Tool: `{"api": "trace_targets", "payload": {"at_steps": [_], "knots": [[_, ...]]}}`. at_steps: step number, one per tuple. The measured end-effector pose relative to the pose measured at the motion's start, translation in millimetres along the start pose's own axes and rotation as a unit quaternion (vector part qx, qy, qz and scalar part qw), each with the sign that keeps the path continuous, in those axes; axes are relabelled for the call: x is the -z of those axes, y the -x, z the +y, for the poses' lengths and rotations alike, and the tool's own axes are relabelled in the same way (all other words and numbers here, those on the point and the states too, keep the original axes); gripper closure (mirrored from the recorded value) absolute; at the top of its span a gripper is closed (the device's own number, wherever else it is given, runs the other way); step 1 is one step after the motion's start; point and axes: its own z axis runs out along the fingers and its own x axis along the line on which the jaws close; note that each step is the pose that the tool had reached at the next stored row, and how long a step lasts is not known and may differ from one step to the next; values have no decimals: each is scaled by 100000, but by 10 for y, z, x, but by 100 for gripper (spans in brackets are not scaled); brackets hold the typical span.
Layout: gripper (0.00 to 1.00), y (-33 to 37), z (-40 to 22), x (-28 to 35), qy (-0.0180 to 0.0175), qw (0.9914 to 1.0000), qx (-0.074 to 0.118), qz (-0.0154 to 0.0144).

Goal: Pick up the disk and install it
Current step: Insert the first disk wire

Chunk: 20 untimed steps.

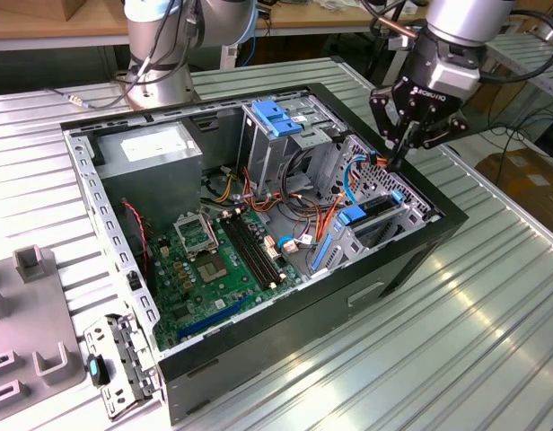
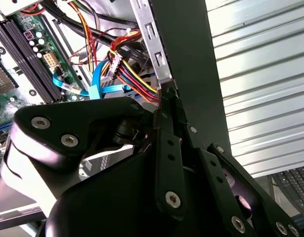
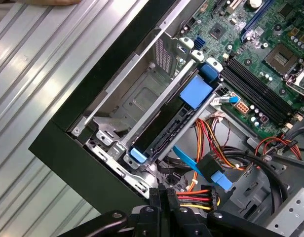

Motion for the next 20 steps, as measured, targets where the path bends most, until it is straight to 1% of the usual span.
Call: {"api": "trace_targets", "payload": {"at_steps": [2, 5, 6, 7, 8, 12, 13, 15, 16, 18, 20], "knots": [[83, 9, 11, 0, 22, 99999, -394, -13], [83, 12, 14, -1, 140, 99977, -2147, -44], [83, 13, 15, -2, 217, 99943, -3378, -69], [83, 13, 15, -3, 314, 99880, -4892, -102], [83, 13, 15, -5, 358, 99838, -5673, -121], [83, 33, 40, -5, 371, 99824, -5922, -133], [83, 33, 40, -5, 407, 99794, -6397, -137], [83, 34, 40, -6, 567, 99605, -8861, -185], [83, 34, 40, -7, 618, 99531, -9650, -201], [83, 34, 40, -9, 724, 99352, -11340, -240], [83, 34, 40, -11, 854, 99096, -13387, -286]]}}
